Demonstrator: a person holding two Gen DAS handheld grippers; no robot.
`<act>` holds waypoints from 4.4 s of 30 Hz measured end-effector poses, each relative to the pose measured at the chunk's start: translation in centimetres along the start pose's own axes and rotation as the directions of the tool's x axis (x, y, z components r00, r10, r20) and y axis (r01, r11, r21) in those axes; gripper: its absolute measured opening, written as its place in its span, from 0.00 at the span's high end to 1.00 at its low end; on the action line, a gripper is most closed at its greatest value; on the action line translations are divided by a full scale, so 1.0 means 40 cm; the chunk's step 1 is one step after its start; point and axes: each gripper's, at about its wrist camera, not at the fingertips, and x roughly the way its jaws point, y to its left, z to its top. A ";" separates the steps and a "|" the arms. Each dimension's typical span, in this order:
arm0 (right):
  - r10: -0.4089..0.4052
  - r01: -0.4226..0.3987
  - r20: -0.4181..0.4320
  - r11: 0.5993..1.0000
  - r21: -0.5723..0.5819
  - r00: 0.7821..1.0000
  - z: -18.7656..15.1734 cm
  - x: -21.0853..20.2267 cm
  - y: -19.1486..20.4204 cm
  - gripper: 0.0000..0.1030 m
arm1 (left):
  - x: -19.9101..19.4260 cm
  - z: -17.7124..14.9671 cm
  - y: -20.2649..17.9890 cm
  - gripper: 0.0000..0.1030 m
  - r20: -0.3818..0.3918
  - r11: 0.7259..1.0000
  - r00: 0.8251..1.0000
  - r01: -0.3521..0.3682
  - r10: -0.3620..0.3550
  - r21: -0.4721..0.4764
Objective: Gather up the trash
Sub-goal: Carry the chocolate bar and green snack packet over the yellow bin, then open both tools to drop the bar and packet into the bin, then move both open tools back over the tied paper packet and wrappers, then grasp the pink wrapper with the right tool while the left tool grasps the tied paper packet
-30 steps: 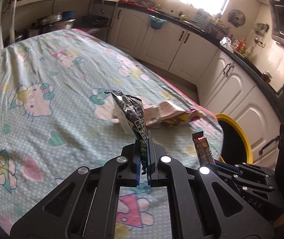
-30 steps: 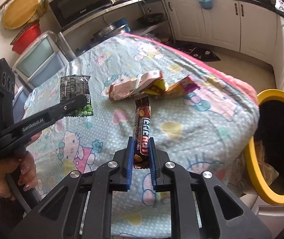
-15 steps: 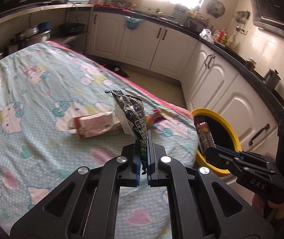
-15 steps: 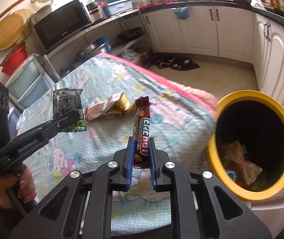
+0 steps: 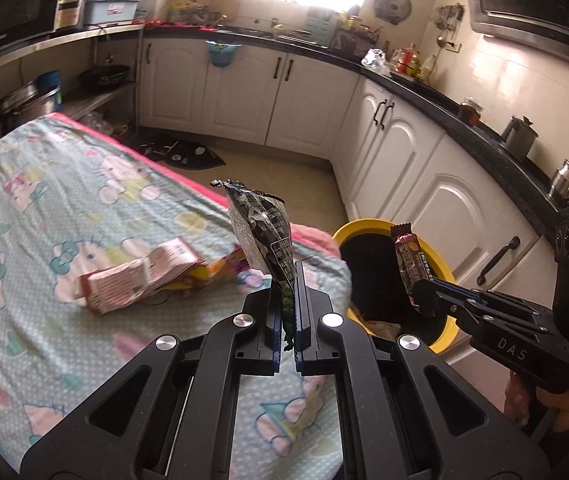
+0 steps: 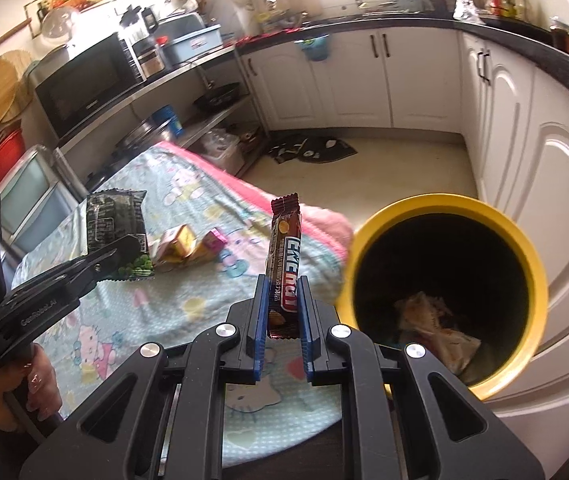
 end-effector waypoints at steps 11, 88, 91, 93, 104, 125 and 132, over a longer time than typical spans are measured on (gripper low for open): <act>-0.105 0.101 0.048 0.992 0.076 0.993 0.015 -0.047 -0.120 0.87 | 0.050 0.053 -0.105 0.98 0.012 0.995 0.998 0.059 -0.060 0.076; -0.230 0.227 0.024 0.968 0.108 0.973 -0.044 0.036 -0.210 0.44 | 0.159 0.115 -0.084 0.11 0.055 0.998 0.998 -0.017 0.014 0.056; -0.193 0.191 0.033 0.979 0.072 0.981 -0.036 0.031 -0.161 0.44 | 0.125 0.116 -0.047 0.11 0.075 0.998 0.996 -0.040 0.037 0.043; -0.177 0.175 0.038 0.983 0.049 0.983 -0.033 0.027 -0.136 0.44 | 0.103 0.117 -0.023 0.11 0.089 0.998 0.994 -0.060 0.056 0.035; -0.108 0.111 0.038 0.990 -0.085 0.993 -0.010 0.043 0.008 0.40 | 0.022 0.109 0.121 0.11 0.117 0.989 0.982 -0.144 0.146 -0.026; 0.014 -0.025 -0.068 0.987 -0.158 0.998 0.073 0.241 0.145 0.41 | 0.025 0.033 0.309 0.11 0.018 0.983 0.987 -0.160 0.159 0.094; 0.039 -0.057 -0.122 0.988 -0.146 0.992 0.092 0.320 0.177 0.48 | 0.081 0.000 0.307 0.11 -0.056 0.975 0.994 -0.086 0.099 0.204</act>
